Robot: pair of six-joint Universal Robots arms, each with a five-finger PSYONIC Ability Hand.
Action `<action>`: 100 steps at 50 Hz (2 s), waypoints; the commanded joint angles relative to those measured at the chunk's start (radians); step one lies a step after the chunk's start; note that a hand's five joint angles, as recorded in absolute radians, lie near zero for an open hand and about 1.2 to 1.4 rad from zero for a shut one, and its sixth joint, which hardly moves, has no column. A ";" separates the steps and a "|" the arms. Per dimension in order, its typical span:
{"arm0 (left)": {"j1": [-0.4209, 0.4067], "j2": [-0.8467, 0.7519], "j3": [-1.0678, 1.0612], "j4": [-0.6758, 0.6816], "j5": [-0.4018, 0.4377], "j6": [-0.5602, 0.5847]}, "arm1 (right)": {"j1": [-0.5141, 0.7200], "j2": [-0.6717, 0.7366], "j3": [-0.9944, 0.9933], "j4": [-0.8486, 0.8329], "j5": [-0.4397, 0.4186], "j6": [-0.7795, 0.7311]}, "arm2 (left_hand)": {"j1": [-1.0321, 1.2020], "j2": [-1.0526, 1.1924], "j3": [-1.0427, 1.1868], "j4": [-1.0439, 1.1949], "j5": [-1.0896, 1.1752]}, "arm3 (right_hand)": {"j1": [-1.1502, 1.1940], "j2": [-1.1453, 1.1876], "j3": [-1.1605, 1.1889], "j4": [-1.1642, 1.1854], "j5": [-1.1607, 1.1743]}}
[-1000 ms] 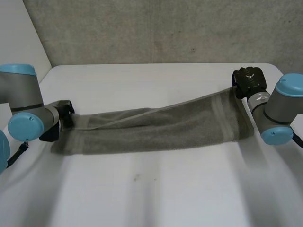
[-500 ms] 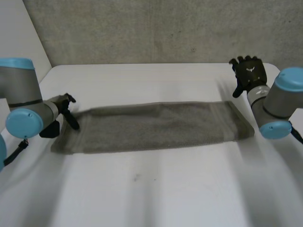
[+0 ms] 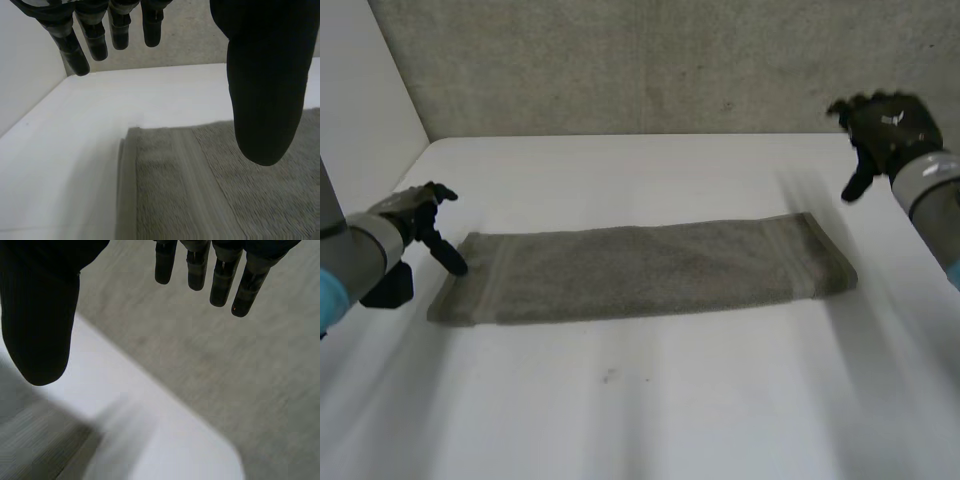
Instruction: Fold the towel.
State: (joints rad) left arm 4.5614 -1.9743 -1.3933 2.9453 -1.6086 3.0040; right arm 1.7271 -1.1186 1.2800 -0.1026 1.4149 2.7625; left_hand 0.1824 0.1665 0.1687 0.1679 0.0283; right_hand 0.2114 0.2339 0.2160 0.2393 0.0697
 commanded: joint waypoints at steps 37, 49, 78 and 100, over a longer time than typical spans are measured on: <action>-0.012 0.086 -0.303 0.267 0.052 -0.002 | -0.130 0.212 0.214 -0.141 -0.200 -0.112 | -0.007 0.009 0.007 0.007 -0.027 | 0.408 0.385 0.403 0.380 0.375; -0.012 0.086 -0.311 0.268 0.052 -0.001 | -0.168 0.197 0.183 -0.086 -0.189 -0.101 | -0.007 0.009 0.007 0.007 -0.027 | 1.185 1.162 1.180 1.157 1.152; -0.015 0.088 -0.317 0.267 0.052 -0.002 | -0.509 -0.018 0.111 0.172 -0.209 -0.270 | -0.007 0.009 0.007 0.007 -0.027 | 1.185 1.162 1.180 1.157 1.152; -0.019 0.104 -0.326 0.268 0.050 -0.001 | 0.523 0.190 -0.177 0.070 -0.123 -0.046 | -0.007 0.009 0.007 0.007 -0.027 | 1.185 1.162 1.180 1.157 1.152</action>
State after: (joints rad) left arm 4.5423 -1.8694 -1.7184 3.2137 -1.5576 3.0034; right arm 2.0219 -1.0453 1.1568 -0.0100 1.2639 2.7209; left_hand 0.1824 0.1651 0.1686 0.1675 0.0282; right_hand 1.3614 1.1844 1.1940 1.1960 0.9836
